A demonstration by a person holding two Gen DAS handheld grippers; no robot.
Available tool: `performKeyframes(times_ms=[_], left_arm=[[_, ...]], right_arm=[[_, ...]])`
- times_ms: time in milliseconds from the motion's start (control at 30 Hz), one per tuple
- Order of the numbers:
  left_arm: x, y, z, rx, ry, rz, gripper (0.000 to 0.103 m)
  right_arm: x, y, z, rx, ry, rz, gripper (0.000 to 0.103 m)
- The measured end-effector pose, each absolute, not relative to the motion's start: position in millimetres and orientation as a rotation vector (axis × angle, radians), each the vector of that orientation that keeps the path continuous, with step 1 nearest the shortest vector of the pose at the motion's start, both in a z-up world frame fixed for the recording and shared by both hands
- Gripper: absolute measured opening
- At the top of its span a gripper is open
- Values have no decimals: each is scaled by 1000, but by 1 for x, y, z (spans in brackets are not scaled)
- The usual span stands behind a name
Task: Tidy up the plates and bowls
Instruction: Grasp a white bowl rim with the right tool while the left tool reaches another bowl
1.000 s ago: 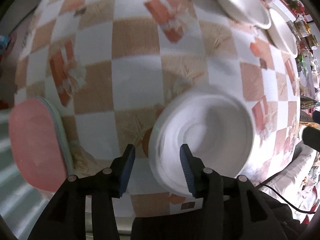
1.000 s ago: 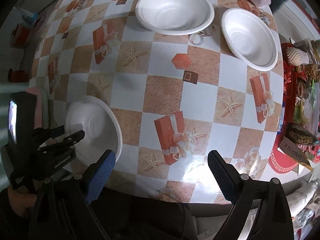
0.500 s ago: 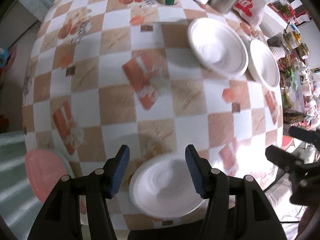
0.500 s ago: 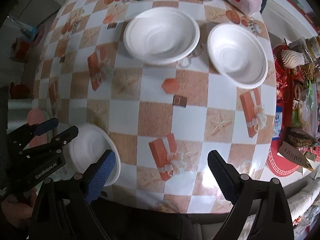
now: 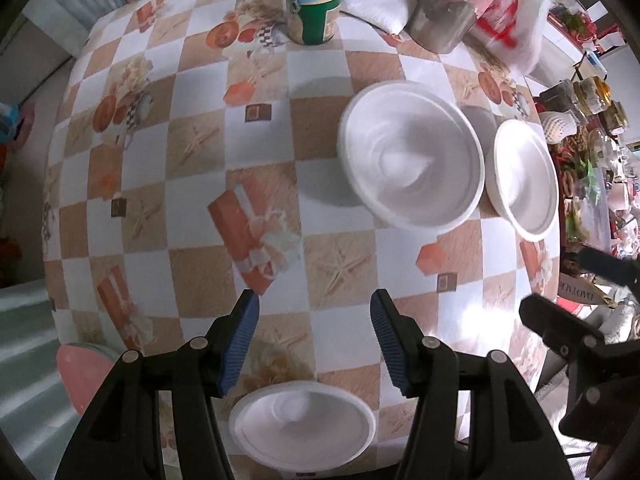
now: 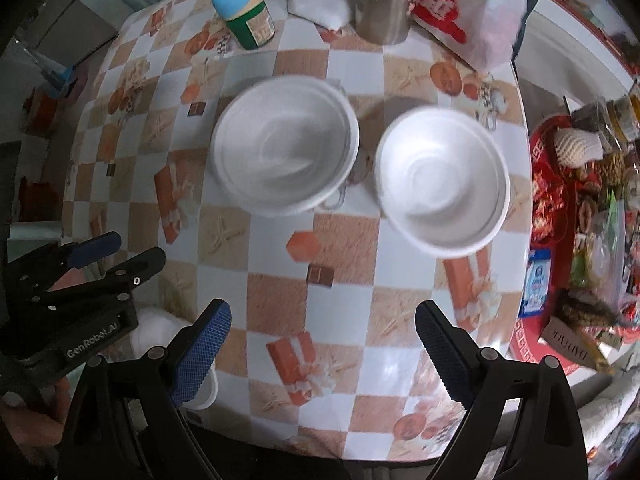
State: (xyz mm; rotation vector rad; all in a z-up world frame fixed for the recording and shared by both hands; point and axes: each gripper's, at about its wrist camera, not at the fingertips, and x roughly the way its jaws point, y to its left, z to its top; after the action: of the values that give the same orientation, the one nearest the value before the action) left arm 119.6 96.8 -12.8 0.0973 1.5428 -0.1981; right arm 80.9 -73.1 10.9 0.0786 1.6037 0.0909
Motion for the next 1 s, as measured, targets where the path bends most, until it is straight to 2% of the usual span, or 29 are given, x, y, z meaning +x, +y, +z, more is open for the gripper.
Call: performKeyframes(times_ms=[633,1000], left_arm=[[172,81,-68,37,1622,-60,62],[182,80,-83,-9,1640,-22,62]], right_arm=[[187,-79,-29,-73,1591,268,94],[206,-67,-69,-160,1646,333,94]])
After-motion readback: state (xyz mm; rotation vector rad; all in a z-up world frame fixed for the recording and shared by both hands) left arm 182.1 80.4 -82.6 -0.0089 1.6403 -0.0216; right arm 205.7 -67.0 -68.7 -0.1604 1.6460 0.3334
